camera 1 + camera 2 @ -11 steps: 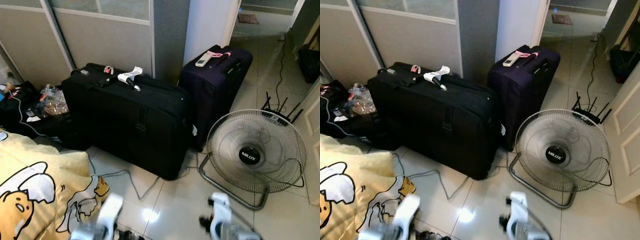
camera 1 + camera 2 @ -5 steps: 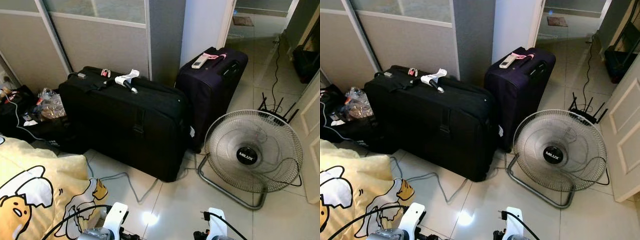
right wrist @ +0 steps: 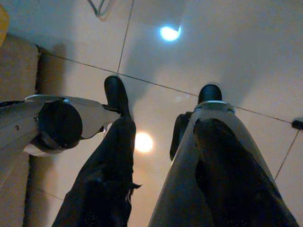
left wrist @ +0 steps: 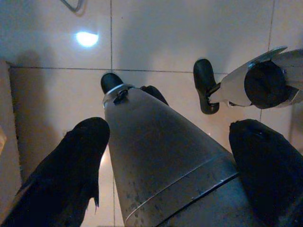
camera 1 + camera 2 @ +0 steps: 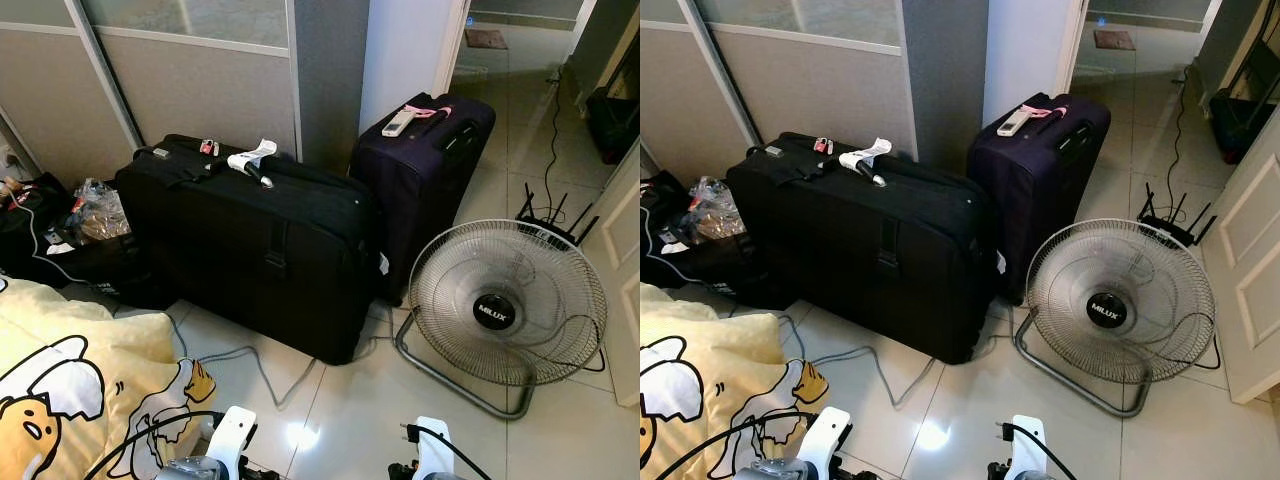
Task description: Clean up the room
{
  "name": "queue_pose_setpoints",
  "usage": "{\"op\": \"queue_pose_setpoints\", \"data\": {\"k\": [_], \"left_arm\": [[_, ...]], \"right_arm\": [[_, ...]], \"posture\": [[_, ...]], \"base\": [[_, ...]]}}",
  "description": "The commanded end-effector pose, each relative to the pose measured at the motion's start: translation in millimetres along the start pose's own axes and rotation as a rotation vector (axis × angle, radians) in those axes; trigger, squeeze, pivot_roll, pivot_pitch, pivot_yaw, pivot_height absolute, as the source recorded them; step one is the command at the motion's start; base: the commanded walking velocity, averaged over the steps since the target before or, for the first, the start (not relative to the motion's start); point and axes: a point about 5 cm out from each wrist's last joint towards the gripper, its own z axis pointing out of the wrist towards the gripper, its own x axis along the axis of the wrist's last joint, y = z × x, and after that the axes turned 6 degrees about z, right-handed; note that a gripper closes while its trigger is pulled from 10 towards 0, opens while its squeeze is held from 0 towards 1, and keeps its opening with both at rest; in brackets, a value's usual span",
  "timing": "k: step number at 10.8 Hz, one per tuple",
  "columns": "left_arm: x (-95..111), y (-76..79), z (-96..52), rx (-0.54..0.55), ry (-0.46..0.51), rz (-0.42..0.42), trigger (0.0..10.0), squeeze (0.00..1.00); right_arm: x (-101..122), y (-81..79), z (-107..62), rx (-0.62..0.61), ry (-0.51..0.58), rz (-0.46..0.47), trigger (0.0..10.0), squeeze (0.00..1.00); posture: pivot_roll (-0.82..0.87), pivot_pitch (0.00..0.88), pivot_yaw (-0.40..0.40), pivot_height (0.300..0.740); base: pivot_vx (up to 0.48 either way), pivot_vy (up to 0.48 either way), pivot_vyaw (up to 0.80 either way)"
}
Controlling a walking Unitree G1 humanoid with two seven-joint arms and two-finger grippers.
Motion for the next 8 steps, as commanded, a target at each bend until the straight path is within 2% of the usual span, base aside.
{"op": "queue_pose_setpoints", "data": {"k": [1,8], "left_arm": [[-4,-1.0,0.2,0.002,-0.032,0.0,10.0,0.0],[19,-9.5,-1.7,0.036,0.017,-0.008,10.0,0.0]], "right_arm": [[-13,-1.2,0.8,-0.008,-0.047,0.026,10.0,0.0],[-4,5.0,-0.3,-0.01,-0.006,0.003,10.0,0.0]], "posture": [[0.0,0.0,0.072,0.74],[-0.01,0.0,0.074,0.74]], "base": [[0.0,0.0,0.0],[0.0,0.0,0.0]]}}
